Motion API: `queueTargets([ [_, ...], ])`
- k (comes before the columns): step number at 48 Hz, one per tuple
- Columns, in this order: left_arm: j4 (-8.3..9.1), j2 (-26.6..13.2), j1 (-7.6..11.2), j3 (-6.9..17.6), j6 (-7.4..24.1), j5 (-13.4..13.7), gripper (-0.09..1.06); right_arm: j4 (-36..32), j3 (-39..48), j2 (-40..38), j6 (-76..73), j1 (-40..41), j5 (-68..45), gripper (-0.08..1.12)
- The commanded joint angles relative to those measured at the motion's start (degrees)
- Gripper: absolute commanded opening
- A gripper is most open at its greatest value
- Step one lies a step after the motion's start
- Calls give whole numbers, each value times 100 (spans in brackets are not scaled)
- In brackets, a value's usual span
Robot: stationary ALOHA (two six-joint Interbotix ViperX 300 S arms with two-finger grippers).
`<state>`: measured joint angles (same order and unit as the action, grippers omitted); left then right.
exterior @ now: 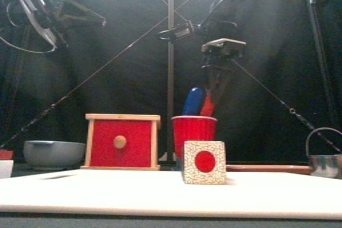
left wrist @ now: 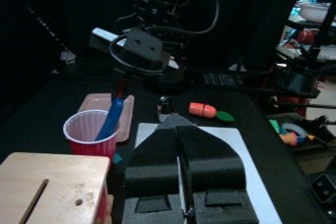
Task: Cut the sushi into 4 pieces with the knife
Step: Grasp knife edge with left hand
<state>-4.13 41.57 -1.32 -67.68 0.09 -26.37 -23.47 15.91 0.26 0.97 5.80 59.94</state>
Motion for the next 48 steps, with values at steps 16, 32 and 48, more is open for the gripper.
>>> queueTargets([
  [16,9,-9,-26,70,18,-53,2,457,-580,-448,237,44,202,36],
  [32,9,0,-53,79,18,-53,2,475,-896,-1107,97,26,563,36],
  [48,9,35,-132,97,18,-88,2,492,-606,-2180,-325,0,88,36],
])
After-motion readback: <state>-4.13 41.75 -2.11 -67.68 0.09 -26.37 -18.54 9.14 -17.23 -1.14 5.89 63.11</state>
